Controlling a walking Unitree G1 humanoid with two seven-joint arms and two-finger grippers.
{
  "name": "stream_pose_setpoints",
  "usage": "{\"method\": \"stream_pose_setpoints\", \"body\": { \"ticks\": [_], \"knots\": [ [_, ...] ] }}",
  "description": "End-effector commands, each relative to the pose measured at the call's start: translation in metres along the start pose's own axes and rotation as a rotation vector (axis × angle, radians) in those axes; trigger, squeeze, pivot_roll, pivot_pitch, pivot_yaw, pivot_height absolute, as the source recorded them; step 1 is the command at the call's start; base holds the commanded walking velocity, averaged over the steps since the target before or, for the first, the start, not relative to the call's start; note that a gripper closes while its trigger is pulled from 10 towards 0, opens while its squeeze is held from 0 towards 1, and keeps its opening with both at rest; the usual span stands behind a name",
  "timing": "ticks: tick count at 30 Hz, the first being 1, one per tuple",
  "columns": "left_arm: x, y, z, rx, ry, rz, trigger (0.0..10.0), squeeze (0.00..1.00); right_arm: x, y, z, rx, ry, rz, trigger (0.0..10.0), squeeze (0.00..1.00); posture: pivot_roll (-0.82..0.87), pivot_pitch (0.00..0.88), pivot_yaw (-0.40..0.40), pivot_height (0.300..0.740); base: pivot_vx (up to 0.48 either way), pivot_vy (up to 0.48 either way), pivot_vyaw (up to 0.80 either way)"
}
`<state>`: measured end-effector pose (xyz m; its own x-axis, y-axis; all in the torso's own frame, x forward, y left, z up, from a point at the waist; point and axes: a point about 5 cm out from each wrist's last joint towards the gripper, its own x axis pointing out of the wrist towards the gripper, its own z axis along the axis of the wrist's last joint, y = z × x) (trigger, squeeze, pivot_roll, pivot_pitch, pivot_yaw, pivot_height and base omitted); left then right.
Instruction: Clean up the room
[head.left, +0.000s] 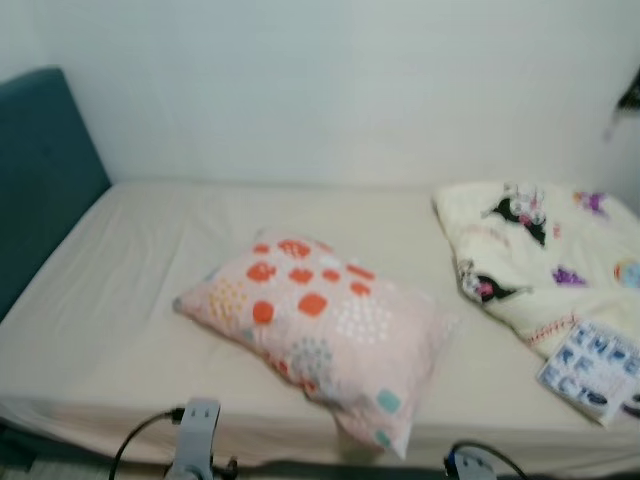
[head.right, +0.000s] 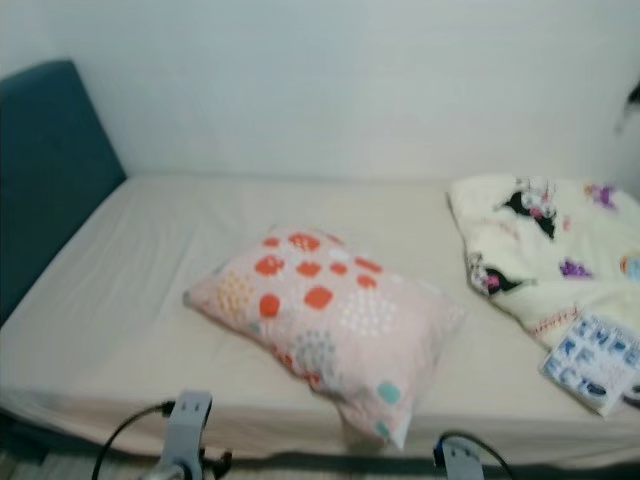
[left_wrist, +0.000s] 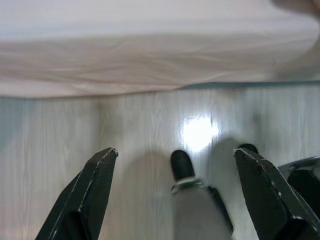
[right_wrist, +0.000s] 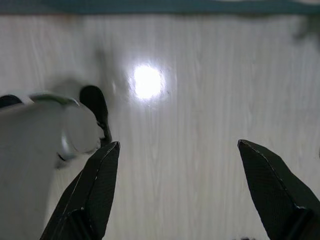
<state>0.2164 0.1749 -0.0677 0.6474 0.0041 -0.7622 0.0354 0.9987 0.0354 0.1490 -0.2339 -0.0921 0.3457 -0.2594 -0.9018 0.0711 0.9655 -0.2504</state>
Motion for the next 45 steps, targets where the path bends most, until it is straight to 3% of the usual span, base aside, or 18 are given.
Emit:
{"method": "stream_pose_setpoints", "body": {
  "ticks": [1,14,19,23,31,33,36,39,45],
  "knots": [
    [-0.001,0.005,-0.004,-0.015,0.012,0.020,10.0,0.00,0.000,0.005,0.005,-0.014,-0.013,0.016,10.0,0.00,-0.15,0.028,-0.018,0.740,0.000,0.000,0.00],
    [0.001,0.005,0.014,-0.070,-0.055,0.016,10.0,0.00,0.000,0.004,0.004,-0.024,-0.014,0.018,10.0,0.00,-0.15,0.024,-0.021,0.740,0.199,0.000,0.00],
    [0.004,0.001,0.029,-0.137,-0.101,-0.025,10.0,0.00,0.000,0.004,0.005,-0.022,-0.017,0.020,10.0,0.00,-0.15,0.034,-0.020,0.740,0.455,0.000,0.00],
    [0.004,-0.001,0.030,-0.130,-0.102,-0.037,10.0,0.00,0.000,0.004,0.005,-0.023,-0.017,0.021,10.0,0.00,-0.15,0.036,-0.018,0.740,0.452,0.000,0.00],
    [0.004,-0.010,0.026,-0.196,-0.076,-0.101,10.0,0.00,0.000,0.005,0.005,-0.025,-0.015,0.022,10.0,0.00,-0.15,0.039,-0.017,0.740,0.000,0.000,0.00],
    [0.003,-0.014,0.022,-0.267,-0.059,-0.160,10.0,0.00,0.000,0.005,0.004,-0.016,-0.012,0.018,10.0,0.00,-0.15,0.041,-0.016,0.740,0.000,0.000,0.00],
    [0.003,-0.015,0.021,-0.287,-0.055,-0.176,10.0,0.00,0.000,0.005,0.004,-0.011,-0.011,0.017,10.0,0.00,-0.15,0.041,-0.017,0.740,0.000,0.000,0.00],
    [0.003,-0.016,0.020,-0.441,-0.044,-0.237,10.0,0.00,0.000,0.005,0.002,0.043,0.000,-0.012,10.0,0.00,-0.15,0.043,-0.015,0.731,0.000,0.000,0.00],
    [0.001,-0.025,0.021,-0.589,-0.027,-0.375,10.0,0.00,0.000,0.005,0.003,0.131,-0.039,-0.039,10.0,0.00,-0.17,0.047,-0.010,0.706,0.000,0.000,0.00]
  ]
}}
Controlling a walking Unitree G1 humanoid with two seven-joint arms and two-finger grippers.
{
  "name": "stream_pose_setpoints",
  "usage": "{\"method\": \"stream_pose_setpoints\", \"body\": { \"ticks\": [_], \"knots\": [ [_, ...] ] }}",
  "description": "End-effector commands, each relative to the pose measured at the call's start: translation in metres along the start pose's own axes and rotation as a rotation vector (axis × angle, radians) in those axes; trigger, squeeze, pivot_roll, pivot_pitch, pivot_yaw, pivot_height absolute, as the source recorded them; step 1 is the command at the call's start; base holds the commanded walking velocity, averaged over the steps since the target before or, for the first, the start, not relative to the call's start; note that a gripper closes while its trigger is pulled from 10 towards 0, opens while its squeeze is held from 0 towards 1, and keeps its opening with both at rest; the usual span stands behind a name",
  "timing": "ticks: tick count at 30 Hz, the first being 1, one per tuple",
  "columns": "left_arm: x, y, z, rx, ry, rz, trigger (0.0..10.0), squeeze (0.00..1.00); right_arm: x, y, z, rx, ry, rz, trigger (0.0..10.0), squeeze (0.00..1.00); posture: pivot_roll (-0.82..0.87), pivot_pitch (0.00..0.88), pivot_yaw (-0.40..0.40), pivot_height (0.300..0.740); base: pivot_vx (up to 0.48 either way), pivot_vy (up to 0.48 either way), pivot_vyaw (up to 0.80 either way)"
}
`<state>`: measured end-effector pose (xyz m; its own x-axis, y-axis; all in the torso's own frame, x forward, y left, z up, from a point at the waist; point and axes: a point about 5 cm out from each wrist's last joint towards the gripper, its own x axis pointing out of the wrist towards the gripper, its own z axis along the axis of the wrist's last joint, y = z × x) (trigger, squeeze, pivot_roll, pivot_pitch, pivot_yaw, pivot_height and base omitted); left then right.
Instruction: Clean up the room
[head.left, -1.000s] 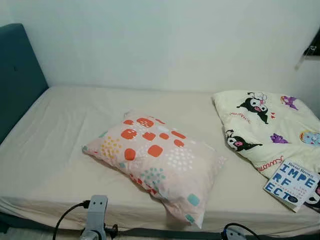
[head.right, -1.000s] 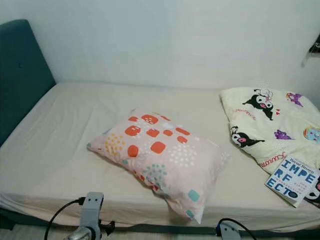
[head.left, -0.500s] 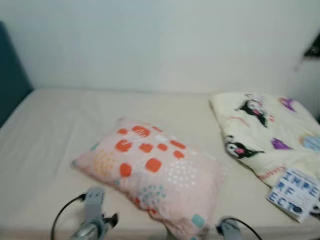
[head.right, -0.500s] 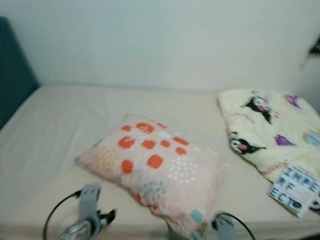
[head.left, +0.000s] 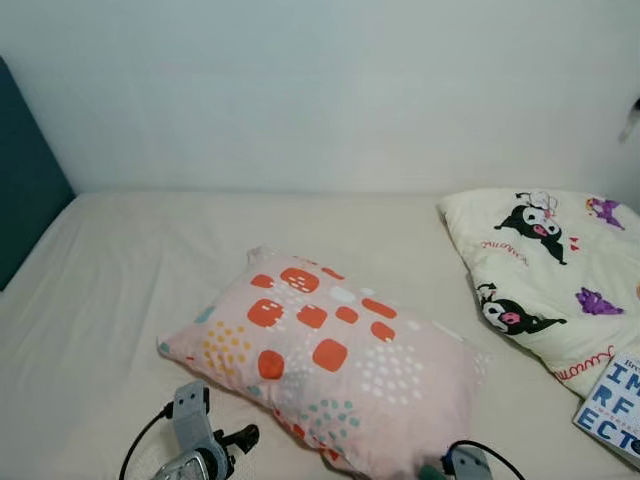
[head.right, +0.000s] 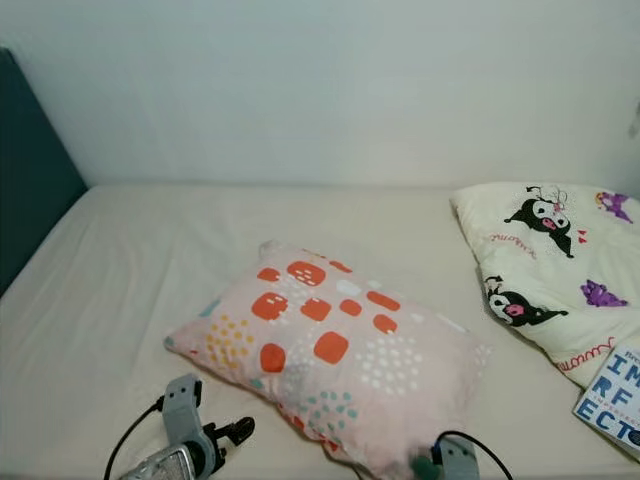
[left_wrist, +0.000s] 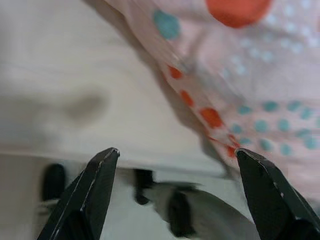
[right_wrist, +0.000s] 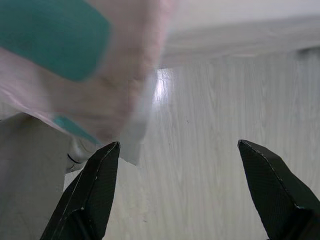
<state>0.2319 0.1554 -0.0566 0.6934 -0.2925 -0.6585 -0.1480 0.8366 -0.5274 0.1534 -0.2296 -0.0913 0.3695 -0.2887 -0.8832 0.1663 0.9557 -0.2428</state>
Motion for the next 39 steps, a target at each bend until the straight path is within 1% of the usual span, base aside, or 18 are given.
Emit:
{"method": "stream_pose_setpoints", "body": {
  "ticks": [1,4,7,8,9,10,12,13,16,17,18,20,21,23,25,27,30,39],
  "knots": [
    [0.002,-0.006,-0.002,-0.057,0.014,-0.050,10.0,0.00,0.000,0.000,-0.002,0.040,-0.009,-0.010,10.0,0.00,-0.17,0.047,-0.010,0.706,0.000,0.000,0.00],
    [0.004,-0.016,-0.001,-0.128,0.015,-0.135,10.0,0.00,0.000,0.000,0.001,0.074,-0.046,-0.023,10.0,0.00,-0.17,0.048,-0.010,0.696,0.000,0.000,0.00],
    [0.006,-0.023,0.000,-0.129,0.019,-0.179,10.0,0.00,-0.001,0.000,0.002,0.091,-0.068,-0.027,10.0,0.00,-0.18,0.048,-0.011,0.691,0.000,0.000,0.00],
    [0.009,-0.032,0.001,-0.122,0.015,-0.220,10.0,0.00,0.000,-0.009,0.023,0.102,-0.128,-0.041,10.0,0.00,-0.19,0.050,-0.012,0.686,0.000,0.000,0.00],
    [0.011,-0.041,0.005,-0.123,-0.007,-0.248,10.0,0.00,-0.002,-0.021,0.063,0.116,-0.221,-0.056,10.0,0.00,-0.19,0.052,-0.013,0.681,0.000,0.000,0.00],
    [0.011,-0.041,0.005,-0.123,-0.007,-0.248,10.0,0.00,-0.002,-0.021,0.063,0.116,-0.221,-0.056,10.0,0.00,-0.19,0.052,-0.013,0.681,0.000,0.000,0.00],
    [0.015,-0.050,0.013,-0.142,-0.057,-0.257,10.0,0.00,-0.013,-0.034,0.119,0.134,-0.357,-0.068,10.0,0.00,-0.21,0.059,-0.018,0.671,0.000,0.000,0.00],
    [0.015,-0.050,0.013,-0.142,-0.057,-0.257,10.0,0.00,-0.013,-0.034,0.119,0.134,-0.357,-0.068,10.0,0.00,-0.21,0.059,-0.018,0.671,0.000,0.000,0.00],
    [0.018,-0.056,0.019,-0.181,-0.099,-0.236,10.0,0.00,-0.023,-0.034,0.151,0.142,-0.454,-0.058,10.0,0.00,-0.23,0.064,-0.022,0.661,0.000,0.000,0.00],
    [0.018,-0.056,0.019,-0.181,-0.099,-0.236,10.0,0.00,-0.023,-0.034,0.151,0.142,-0.454,-0.058,10.0,0.00,-0.23,0.064,-0.022,0.661,0.000,0.000,0.00],
    [0.018,-0.058,0.021,-0.190,-0.115,-0.225,10.0,0.00,-0.029,-0.033,0.166,0.149,-0.502,-0.050,10.0,0.00,-0.24,0.070,-0.024,0.656,0.000,0.000,0.00],
    [0.018,-0.058,0.021,-0.190,-0.115,-0.225,10.0,0.00,-0.029,-0.033,0.166,0.149,-0.502,-0.050,10.0,0.00,-0.24,0.070,-0.024,0.656,0.000,0.000,0.00],
    [0.019,-0.058,0.022,-0.190,-0.126,-0.204,10.0,0.00,-0.035,-0.033,0.180,0.152,-0.549,-0.045,10.0,0.00,-0.25,0.073,-0.025,0.651,0.000,0.000,0.00],
    [0.019,-0.058,0.022,-0.190,-0.126,-0.204,10.0,0.00,-0.035,-0.033,0.180,0.152,-0.549,-0.045,10.0,0.00,-0.25,0.073,-0.025,0.651,0.000,0.000,0.00],
    [0.019,-0.053,0.024,-0.202,-0.149,-0.142,10.0,0.00,-0.050,-0.040,0.211,0.167,-0.659,-0.042,10.0,0.00,-0.28,0.082,-0.026,0.641,0.000,0.000,0.00],
    [0.019,-0.053,0.024,-0.202,-0.149,-0.142,10.0,0.00,-0.050,-0.040,0.211,0.167,-0.659,-0.042,10.0,0.00,-0.28,0.082,-0.026,0.641,0.000,0.000,0.00],
    [0.018,-0.045,0.024,-0.211,-0.155,-0.068,10.0,0.00,-0.073,-0.045,0.246,0.188,-0.800,-0.001,10.0,0.00,-0.34,0.100,-0.033,0.626,0.000,0.000,0.00],
    [0.018,-0.045,0.018,-0.295,-0.156,-0.049,10.0,0.00,-0.098,-0.034,0.268,0.192,-0.952,0.124,10.0,0.00,-0.40,0.128,-0.055,0.596,0.000,0.000,0.00]
  ]
}}
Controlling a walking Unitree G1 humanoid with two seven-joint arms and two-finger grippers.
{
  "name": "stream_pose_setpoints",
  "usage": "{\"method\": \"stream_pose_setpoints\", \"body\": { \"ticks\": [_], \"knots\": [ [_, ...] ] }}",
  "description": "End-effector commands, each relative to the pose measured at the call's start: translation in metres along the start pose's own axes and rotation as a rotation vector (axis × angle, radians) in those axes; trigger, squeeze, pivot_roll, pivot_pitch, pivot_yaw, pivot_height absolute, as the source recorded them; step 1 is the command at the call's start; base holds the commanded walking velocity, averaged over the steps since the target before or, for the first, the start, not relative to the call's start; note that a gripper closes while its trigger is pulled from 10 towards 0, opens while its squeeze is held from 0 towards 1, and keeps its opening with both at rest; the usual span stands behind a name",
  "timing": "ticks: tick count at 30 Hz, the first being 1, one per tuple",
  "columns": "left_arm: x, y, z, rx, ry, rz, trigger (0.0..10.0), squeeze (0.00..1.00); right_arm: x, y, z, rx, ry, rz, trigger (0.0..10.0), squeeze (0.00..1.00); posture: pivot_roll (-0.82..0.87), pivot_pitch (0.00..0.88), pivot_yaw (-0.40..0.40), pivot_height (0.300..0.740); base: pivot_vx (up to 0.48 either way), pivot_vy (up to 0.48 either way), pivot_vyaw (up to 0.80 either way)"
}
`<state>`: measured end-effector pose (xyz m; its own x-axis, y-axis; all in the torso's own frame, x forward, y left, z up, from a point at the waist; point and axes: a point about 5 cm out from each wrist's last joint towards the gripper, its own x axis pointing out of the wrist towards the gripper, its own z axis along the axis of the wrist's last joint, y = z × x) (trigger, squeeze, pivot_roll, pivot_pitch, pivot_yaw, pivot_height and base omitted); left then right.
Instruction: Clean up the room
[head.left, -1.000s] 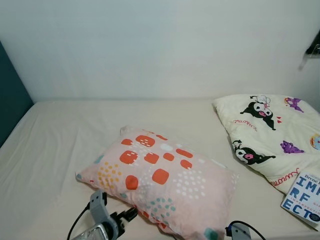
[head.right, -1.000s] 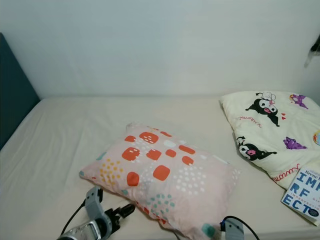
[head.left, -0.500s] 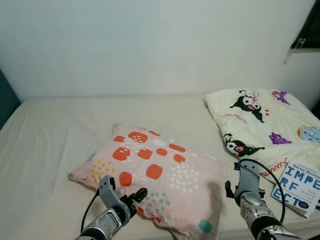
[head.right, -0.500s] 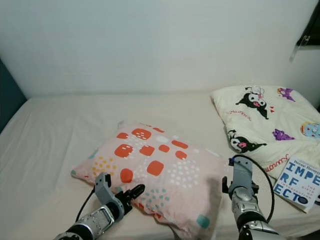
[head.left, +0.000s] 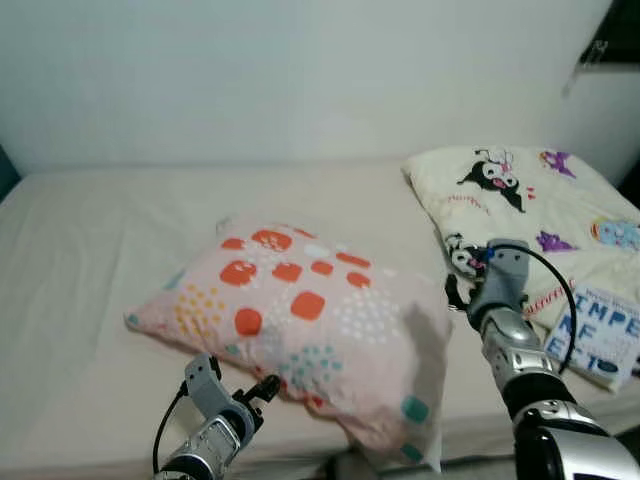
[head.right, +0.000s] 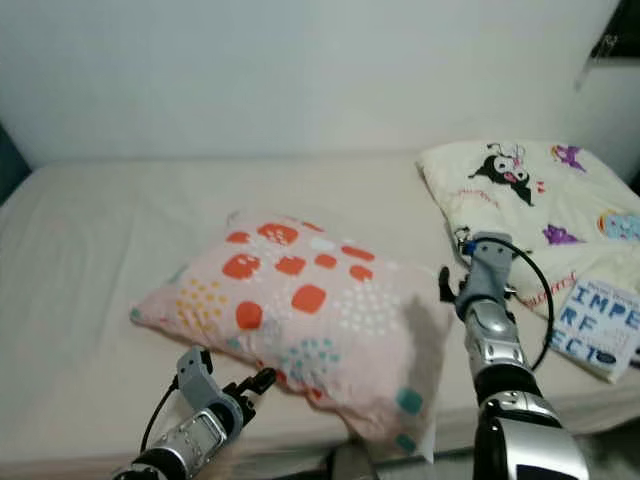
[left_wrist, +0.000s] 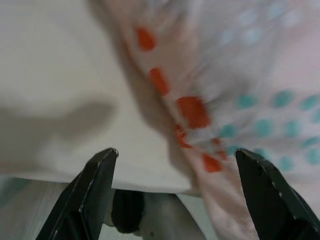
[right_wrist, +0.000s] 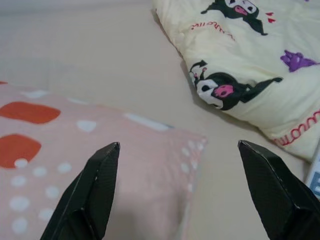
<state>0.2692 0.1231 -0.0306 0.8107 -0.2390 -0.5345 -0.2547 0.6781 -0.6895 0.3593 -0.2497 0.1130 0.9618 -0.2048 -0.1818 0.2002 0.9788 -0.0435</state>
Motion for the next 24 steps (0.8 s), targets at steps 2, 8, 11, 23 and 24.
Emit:
{"method": "stream_pose_setpoints", "body": {
  "ticks": [2,8,11,23,24],
  "knots": [
    [0.000,-0.002,-0.006,-0.133,-0.011,-0.011,10.0,0.00,-0.006,-0.001,-0.002,0.034,-0.011,0.029,10.0,0.00,-0.42,0.137,-0.063,0.586,0.000,0.000,0.00],
    [0.005,-0.022,-0.004,-0.268,-0.044,-0.146,10.0,0.00,-0.013,-0.009,-0.001,0.062,-0.024,0.037,10.0,0.00,-0.45,0.164,-0.083,0.561,0.000,0.000,0.00],
    [0.007,-0.030,-0.003,-0.279,-0.049,-0.199,10.0,0.00,-0.017,-0.011,0.003,0.073,-0.038,0.049,10.0,0.00,-0.46,0.177,-0.089,0.551,0.000,0.000,0.00],
    [0.013,-0.062,0.052,-0.390,-0.254,-0.359,10.0,1.00,-0.041,0.032,0.000,0.109,-0.043,0.246,10.0,0.00,-0.45,0.227,-0.103,0.501,0.000,0.000,0.00],
    [0.013,-0.062,0.052,-0.390,-0.254,-0.359,10.0,1.00,-0.041,0.032,0.000,0.109,-0.043,0.246,10.0,0.00,-0.45,0.227,-0.103,0.496,0.000,0.000,0.00]
  ]
}}
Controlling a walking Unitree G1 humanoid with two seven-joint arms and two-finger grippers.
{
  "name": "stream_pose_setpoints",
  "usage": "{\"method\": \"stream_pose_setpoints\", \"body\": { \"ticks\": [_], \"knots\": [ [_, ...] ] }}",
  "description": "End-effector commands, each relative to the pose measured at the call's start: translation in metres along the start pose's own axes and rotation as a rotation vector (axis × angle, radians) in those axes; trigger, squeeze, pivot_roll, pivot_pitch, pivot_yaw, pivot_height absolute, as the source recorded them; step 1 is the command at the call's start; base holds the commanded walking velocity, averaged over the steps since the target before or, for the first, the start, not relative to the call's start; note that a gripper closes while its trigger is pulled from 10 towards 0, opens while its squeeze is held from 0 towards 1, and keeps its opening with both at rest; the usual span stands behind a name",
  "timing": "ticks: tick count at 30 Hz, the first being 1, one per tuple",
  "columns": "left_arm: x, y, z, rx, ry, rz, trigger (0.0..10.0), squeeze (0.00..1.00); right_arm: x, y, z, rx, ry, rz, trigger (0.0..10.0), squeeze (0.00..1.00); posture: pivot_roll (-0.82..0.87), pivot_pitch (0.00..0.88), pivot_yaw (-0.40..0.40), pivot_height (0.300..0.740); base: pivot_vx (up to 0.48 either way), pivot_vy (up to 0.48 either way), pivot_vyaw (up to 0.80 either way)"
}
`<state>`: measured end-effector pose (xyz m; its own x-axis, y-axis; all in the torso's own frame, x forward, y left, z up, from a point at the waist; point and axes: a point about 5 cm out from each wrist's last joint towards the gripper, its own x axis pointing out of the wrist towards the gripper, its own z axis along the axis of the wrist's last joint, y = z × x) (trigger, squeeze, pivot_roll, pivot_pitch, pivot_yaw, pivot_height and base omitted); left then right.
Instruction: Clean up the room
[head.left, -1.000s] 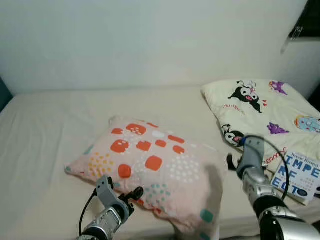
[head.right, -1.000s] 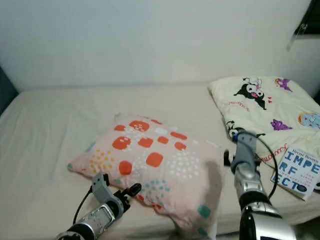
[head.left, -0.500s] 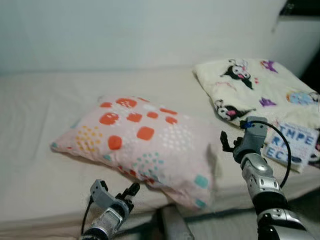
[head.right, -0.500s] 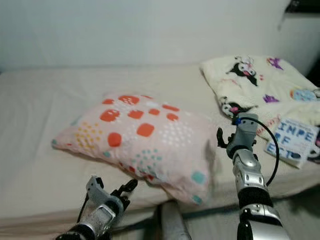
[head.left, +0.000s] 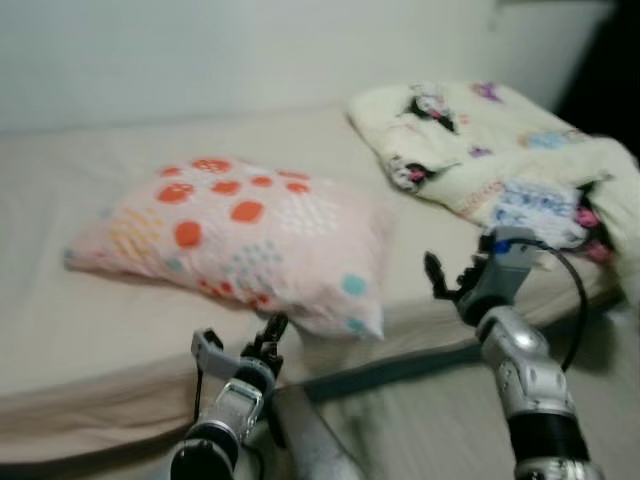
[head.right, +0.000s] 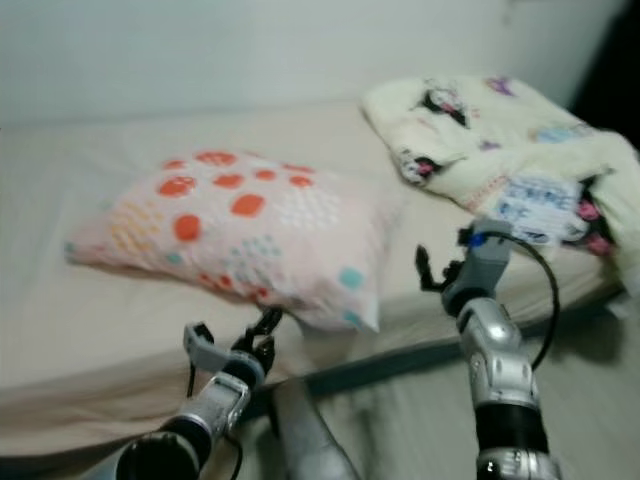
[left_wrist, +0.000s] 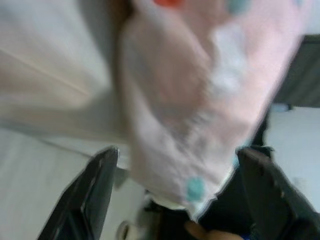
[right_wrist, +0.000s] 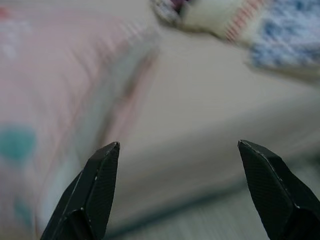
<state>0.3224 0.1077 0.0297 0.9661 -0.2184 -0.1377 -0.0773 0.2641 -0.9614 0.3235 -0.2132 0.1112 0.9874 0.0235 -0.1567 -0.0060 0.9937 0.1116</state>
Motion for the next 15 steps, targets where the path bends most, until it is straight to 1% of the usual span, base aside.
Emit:
{"method": "stream_pose_setpoints", "body": {
  "ticks": [1,2,3,4,5,8,11,14,15],
  "knots": [
    [0.002,-0.002,0.010,0.023,-0.023,-0.010,10.0,1.00,0.002,0.011,0.005,-0.011,-0.021,0.039,10.0,0.00,-0.45,0.227,-0.101,0.496,0.000,0.000,0.00],
    [0.002,-0.002,0.010,0.023,-0.023,-0.010,10.0,1.00,0.002,0.011,0.005,-0.011,-0.021,0.039,10.0,0.00,-0.45,0.227,-0.101,0.496,0.000,0.000,0.00],
    [0.006,-0.009,0.016,0.051,-0.028,-0.036,10.0,1.00,0.003,0.023,0.002,-0.009,-0.024,0.075,10.0,0.00,-0.44,0.229,-0.098,0.496,0.000,0.000,0.00],
    [0.006,-0.009,0.016,0.051,-0.028,-0.036,10.0,1.00,0.003,0.023,0.002,-0.009,-0.024,0.075,10.0,0.00,-0.44,0.229,-0.098,0.496,0.000,0.000,0.00],
    [0.007,-0.011,0.018,0.059,-0.031,-0.043,10.0,1.00,0.003,0.026,0.002,-0.008,-0.027,0.084,10.0,0.00,-0.43,0.226,-0.094,0.496,0.000,0.000,0.00],
    [0.011,-0.020,0.019,0.043,-0.049,-0.079,10.0,1.00,0.004,0.038,0.001,-0.004,-0.030,0.125,10.0,0.00,-0.42,0.223,-0.093,0.496,0.000,0.000,0.00],
    [0.012,-0.022,0.019,0.034,-0.054,-0.092,10.0,1.00,0.003,0.041,0.002,-0.001,-0.026,0.135,10.0,0.00,-0.42,0.222,-0.093,0.496,0.000,0.000,0.00],
    [0.016,-0.030,0.019,0.015,-0.082,-0.108,10.0,1.00,0.002,0.048,-0.001,-0.001,-0.001,0.157,10.0,0.00,-0.42,0.218,-0.092,0.491,0.000,0.000,0.00],
    [0.016,-0.030,0.019,0.015,-0.082,-0.108,10.0,1.00,0.002,0.048,-0.001,-0.001,-0.001,0.157,10.0,0.00,-0.42,0.218,-0.092,0.491,0.000,0.000,0.00]
  ]
}}
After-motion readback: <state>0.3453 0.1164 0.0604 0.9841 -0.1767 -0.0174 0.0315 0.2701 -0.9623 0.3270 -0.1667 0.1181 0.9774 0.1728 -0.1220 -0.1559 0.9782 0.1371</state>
